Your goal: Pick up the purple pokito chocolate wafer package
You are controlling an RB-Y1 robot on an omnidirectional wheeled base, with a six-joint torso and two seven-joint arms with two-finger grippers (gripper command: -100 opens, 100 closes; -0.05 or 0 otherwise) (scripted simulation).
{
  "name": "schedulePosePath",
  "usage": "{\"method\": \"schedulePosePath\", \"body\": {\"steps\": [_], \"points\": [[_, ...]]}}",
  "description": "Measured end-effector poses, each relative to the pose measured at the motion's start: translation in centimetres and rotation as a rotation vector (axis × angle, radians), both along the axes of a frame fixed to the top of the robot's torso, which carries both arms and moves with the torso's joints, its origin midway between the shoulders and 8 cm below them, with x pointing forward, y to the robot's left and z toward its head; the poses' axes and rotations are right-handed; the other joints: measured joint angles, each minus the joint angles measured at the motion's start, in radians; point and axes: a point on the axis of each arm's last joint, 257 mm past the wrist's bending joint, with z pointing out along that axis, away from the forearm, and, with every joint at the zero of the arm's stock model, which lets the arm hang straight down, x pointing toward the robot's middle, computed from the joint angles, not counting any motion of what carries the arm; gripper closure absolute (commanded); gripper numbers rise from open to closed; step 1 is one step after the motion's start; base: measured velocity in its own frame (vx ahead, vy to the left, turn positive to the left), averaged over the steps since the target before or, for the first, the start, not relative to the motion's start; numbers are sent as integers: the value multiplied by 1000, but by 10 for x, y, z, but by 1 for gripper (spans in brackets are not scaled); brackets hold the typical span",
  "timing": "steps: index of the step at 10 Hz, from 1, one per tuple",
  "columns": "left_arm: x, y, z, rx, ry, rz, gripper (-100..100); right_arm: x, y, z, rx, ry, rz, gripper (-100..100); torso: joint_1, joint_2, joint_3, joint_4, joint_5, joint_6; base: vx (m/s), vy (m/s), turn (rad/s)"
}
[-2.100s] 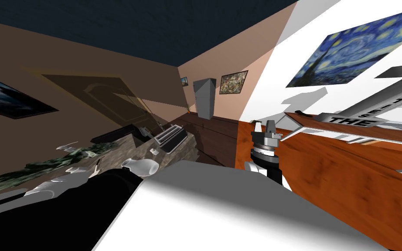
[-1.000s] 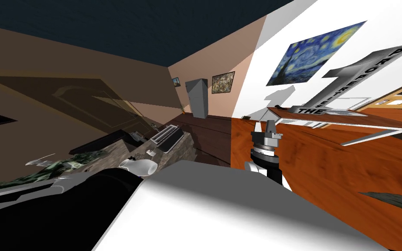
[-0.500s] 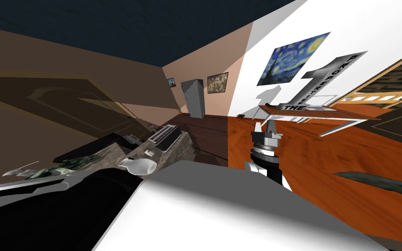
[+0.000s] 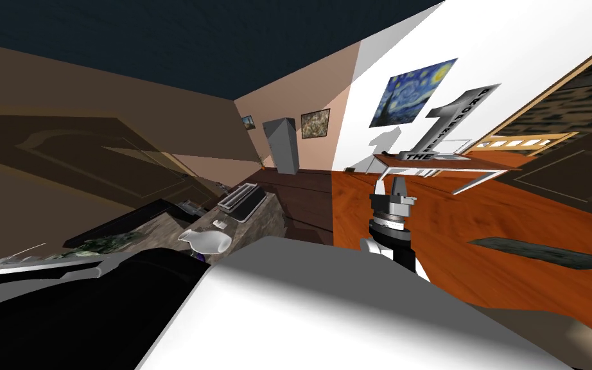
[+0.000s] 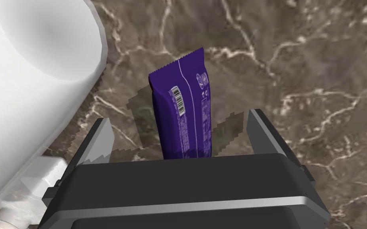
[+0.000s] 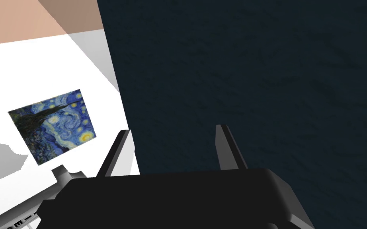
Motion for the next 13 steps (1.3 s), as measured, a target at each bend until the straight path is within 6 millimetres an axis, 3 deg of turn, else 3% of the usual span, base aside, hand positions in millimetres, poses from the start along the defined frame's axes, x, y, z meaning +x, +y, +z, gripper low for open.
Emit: {"method": "schedulePosePath", "body": {"steps": [2,4,6,8,10,11,13], "points": [[-17,-3,-4,-6,36,7,-100,0,0,0,0,0,0,0,0,-5,-3,-1,0,0,-47,-12,-154],[-3,11,2,21,18,26,-100,0,0,0,0,0,0,0,-2,2,1,0,-1,0,-93,-25,-81],[-15,10,0,20,40,46,-100,0,0,0,0,0,0,0,0,-2,-1,-1,0,0,-52,-13,-121],[-1,23,9,51,18,65,-100,0,0,0,0,0,0,0,-2,1,1,0,0,1,-92,-34,-100],[-14,24,7,53,37,91,-100,0,0,0,0,0,0,0,0,-2,-1,0,0,0,-14,-3,26],[-15,24,7,53,40,91,100,0,0,0,0,0,0,0,1,-4,-2,-1,0,0,0,0,0],[-11,25,8,53,32,90,100,0,0,0,0,0,0,0,5,-3,-2,-2,4,-4,4,-1,-13]]}}
